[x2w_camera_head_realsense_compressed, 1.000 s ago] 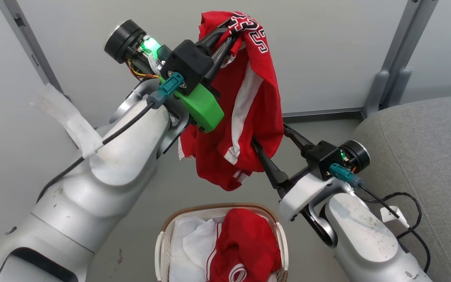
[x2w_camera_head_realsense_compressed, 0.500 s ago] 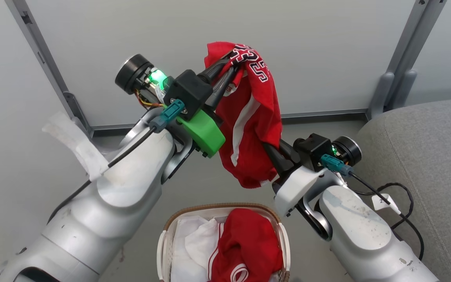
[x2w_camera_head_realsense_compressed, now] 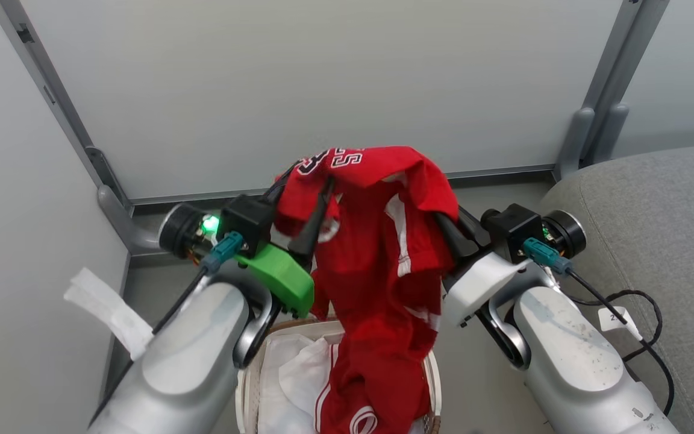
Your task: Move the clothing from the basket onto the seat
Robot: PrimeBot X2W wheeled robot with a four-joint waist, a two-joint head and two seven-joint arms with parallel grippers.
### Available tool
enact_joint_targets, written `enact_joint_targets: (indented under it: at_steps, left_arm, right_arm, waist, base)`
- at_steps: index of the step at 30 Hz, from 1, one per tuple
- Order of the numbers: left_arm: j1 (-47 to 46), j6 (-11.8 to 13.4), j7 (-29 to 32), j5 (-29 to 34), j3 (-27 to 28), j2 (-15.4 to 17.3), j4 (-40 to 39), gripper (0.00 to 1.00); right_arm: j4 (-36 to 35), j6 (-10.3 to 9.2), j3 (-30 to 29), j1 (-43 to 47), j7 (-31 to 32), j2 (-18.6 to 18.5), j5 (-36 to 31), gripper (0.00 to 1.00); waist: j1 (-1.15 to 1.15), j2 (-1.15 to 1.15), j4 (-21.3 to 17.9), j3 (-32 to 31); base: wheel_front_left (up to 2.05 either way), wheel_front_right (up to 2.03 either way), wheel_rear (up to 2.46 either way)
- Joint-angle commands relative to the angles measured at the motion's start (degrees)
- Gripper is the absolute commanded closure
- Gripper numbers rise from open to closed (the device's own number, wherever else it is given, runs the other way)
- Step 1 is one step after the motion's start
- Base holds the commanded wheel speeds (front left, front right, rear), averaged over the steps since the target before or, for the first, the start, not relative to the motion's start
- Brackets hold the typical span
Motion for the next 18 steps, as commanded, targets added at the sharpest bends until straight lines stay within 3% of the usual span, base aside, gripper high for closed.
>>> enact_joint_targets:
  at_steps: [1,18]
  left_arm:
    - [2.5,0.4,-0.1,0.1,0.7,-0.2,0.0,0.00]
    - [20.4,-1.3,-0.1,3.7,10.4,-4.8,-0.7,0.00]
  right_arm:
    - [-0.5,-0.04,-0.8,1.2,-0.1,-0.2,-0.7,1.00]
    - [-3.3,-0.04,-8.9,4.8,-0.1,-0.2,-5.7,1.00]
  waist:
    - [0.00,0.00,0.0,0.1]
    - [0.00,0.00,-1.1,1.0]
  base:
    - [0.00,0.00,0.00]
    - [0.00,0.00,0.00]
